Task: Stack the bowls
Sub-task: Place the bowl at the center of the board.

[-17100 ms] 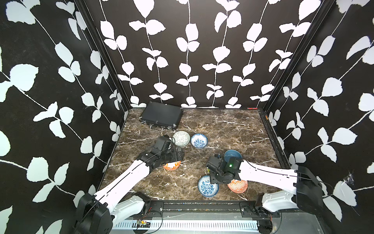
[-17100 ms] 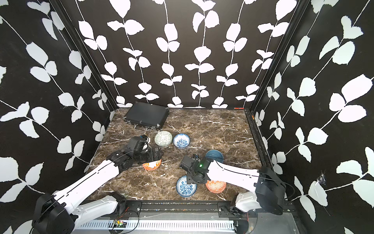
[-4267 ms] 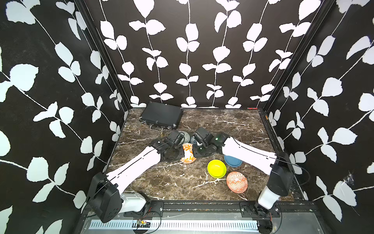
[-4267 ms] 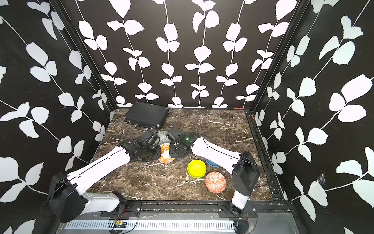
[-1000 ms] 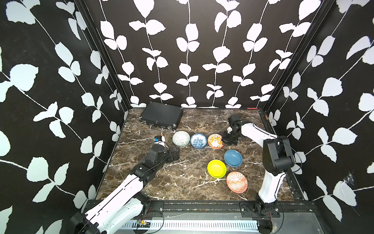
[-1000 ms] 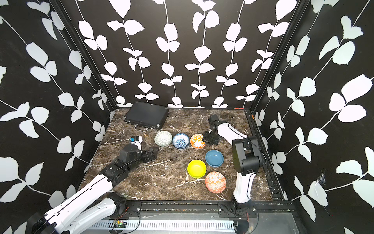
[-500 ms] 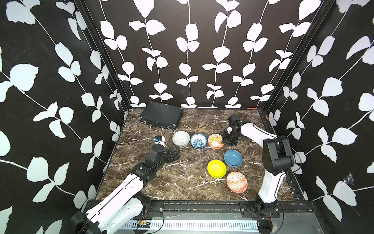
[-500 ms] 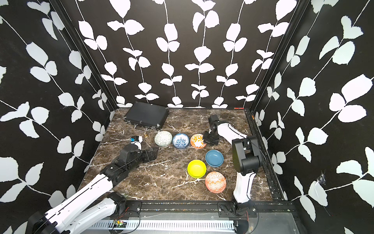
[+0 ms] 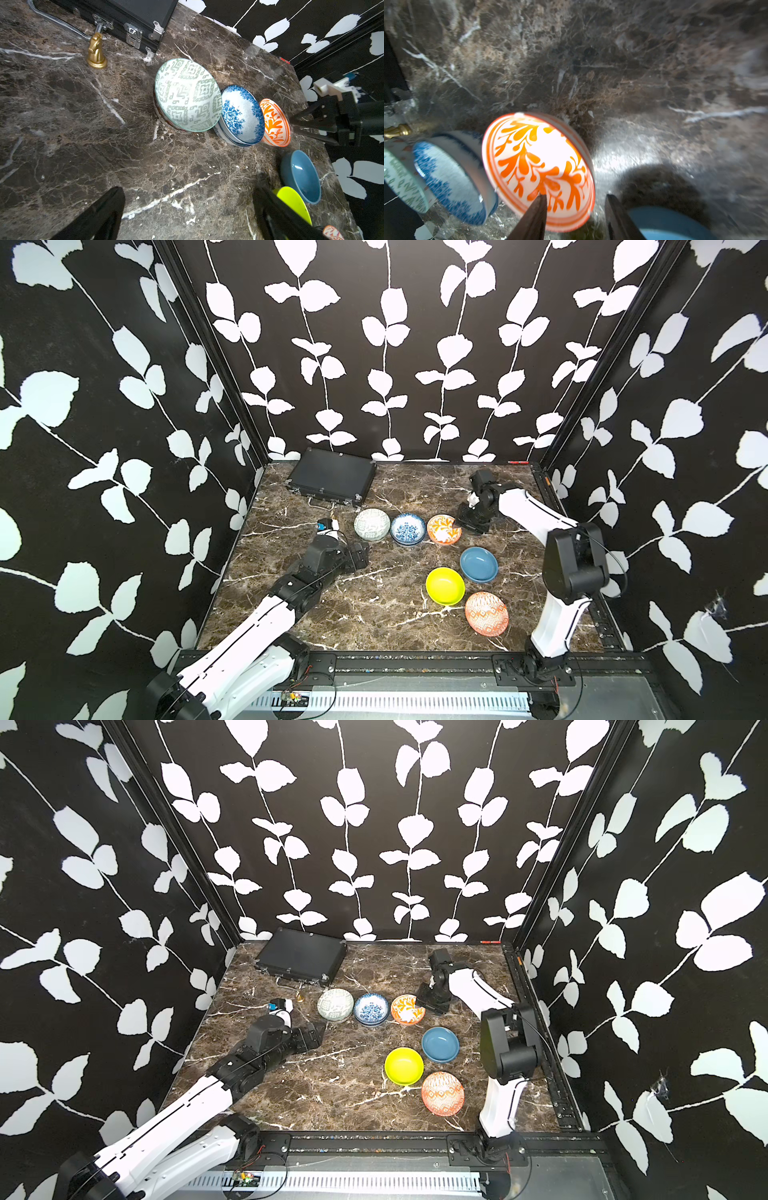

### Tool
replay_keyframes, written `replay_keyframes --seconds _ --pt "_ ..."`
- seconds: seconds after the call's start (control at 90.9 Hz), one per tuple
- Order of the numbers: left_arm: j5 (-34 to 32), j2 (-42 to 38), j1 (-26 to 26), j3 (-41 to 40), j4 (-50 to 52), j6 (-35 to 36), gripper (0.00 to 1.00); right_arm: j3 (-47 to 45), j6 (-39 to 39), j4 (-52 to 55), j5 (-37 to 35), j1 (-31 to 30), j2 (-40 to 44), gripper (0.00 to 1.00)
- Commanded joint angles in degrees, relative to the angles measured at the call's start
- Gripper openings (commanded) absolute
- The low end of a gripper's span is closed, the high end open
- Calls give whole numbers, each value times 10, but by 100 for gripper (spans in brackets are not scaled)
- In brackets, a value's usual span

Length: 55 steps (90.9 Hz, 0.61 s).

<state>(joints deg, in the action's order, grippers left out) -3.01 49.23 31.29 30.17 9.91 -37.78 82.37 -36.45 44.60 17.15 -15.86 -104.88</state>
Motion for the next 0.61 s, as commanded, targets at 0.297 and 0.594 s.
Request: replay_keyframes --seconds 0.297,0.594 --pt "65 63 -8 20 -27 4 99 -183 25 91 -59 -3 270 52" --pt "156 125 -9 54 -23 23 99 -334 -5 151 -72 -3 465 55"
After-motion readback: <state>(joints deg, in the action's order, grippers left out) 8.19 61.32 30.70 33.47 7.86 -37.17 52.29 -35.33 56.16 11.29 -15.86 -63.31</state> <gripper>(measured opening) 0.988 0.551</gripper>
